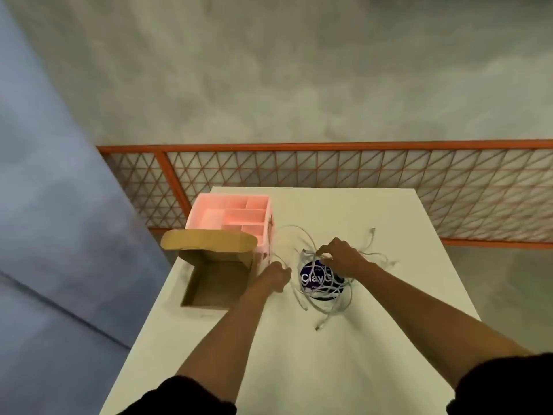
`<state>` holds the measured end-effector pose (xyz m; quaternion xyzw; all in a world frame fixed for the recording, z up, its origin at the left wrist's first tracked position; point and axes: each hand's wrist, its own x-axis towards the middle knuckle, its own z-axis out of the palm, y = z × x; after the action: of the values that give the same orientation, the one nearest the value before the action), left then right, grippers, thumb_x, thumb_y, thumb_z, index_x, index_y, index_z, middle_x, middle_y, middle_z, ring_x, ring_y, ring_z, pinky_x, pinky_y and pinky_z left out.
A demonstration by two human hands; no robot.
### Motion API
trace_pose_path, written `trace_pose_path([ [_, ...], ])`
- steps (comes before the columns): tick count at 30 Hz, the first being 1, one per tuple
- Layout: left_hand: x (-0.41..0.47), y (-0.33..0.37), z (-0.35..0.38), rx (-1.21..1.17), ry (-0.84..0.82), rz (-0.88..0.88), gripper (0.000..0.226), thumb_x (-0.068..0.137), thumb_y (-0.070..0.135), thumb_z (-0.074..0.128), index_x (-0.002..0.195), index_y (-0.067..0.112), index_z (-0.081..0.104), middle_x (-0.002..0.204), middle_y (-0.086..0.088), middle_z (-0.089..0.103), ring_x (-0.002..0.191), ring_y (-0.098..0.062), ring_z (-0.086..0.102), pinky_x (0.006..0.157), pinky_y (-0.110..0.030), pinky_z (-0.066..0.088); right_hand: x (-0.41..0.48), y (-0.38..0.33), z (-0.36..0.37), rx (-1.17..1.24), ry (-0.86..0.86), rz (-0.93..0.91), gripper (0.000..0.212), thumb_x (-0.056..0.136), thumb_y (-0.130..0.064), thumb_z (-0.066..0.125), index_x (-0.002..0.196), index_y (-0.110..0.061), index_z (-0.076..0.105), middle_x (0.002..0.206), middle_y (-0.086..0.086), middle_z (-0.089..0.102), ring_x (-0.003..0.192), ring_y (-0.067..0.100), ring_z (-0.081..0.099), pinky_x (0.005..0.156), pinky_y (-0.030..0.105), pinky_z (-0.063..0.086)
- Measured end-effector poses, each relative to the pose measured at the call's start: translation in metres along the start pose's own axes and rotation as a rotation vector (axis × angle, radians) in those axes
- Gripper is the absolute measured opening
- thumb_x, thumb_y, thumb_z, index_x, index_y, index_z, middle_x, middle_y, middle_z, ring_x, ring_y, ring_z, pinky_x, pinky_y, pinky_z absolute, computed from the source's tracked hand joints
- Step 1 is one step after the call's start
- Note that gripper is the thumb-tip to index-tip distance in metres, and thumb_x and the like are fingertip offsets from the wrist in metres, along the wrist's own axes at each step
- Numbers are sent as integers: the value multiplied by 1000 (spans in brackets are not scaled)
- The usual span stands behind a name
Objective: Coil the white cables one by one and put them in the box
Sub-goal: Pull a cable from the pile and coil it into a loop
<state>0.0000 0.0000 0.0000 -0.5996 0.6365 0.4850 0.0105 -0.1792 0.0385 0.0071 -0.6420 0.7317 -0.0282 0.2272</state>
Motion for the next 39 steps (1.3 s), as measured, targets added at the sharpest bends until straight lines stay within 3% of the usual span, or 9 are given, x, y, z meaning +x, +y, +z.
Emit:
trace_pose_path([
  [2,14,-2,5,-387,46,-173,47,101,22,41,141,1,31,144,-18,39,114,-27,47,84,-31,42,2,5,5,-8,28,-16,32,97,-33,47,127,-29,57,129,10,46,122,28,44,101,40,38],
  [5,24,0,10,-530,20,-167,53,99,28,45,144,6,29,150,-8,32,129,-26,38,99,-32,36,2,8,15,-36,49,-8,31,97,-34,46,125,-31,59,130,7,46,121,26,45,100,40,35],
  [9,31,9,11,-768,-3,-218,48,98,28,50,138,5,40,137,-9,47,121,-24,42,99,-32,31,4,13,19,-43,61,3,29,98,-32,46,123,-31,60,128,5,49,122,25,45,101,42,31],
  [13,35,9,11,-810,3,-283,51,99,24,47,143,2,31,149,-14,33,138,-32,29,108,-38,29,4,15,22,-24,60,-5,28,98,-30,45,122,-28,60,128,5,50,121,24,44,100,42,30],
  [18,41,7,20,-931,-53,-234,36,102,27,41,128,4,47,93,-3,56,103,-20,48,89,-29,29,4,16,21,-22,68,-2,29,99,-28,42,122,-25,60,126,6,51,120,25,45,99,40,31],
  [23,37,12,21,-870,107,-127,23,102,22,39,91,6,51,75,-4,51,64,-14,54,56,-20,44,4,13,18,13,89,11,29,99,-29,42,119,-22,62,124,8,52,120,26,45,98,39,31],
  [26,32,15,17,-730,192,-2,19,99,6,41,83,9,51,79,-5,52,60,-12,44,58,-21,40,4,9,12,39,122,8,29,99,-28,42,118,-20,62,123,9,53,120,26,46,100,40,30],
  [34,-8,29,-3,-530,195,400,29,103,14,35,78,13,50,71,2,51,62,-7,44,57,-10,39,4,-15,-20,216,431,-46,38,96,-16,49,134,-17,45,128,13,49,117,29,50,95,43,41],
  [39,-37,37,-14,-515,133,537,27,104,17,34,82,13,51,71,0,52,63,-8,43,59,-14,38,-2,-32,-51,5,648,-156,54,87,3,58,133,-24,49,141,11,37,121,30,40,94,42,37],
])
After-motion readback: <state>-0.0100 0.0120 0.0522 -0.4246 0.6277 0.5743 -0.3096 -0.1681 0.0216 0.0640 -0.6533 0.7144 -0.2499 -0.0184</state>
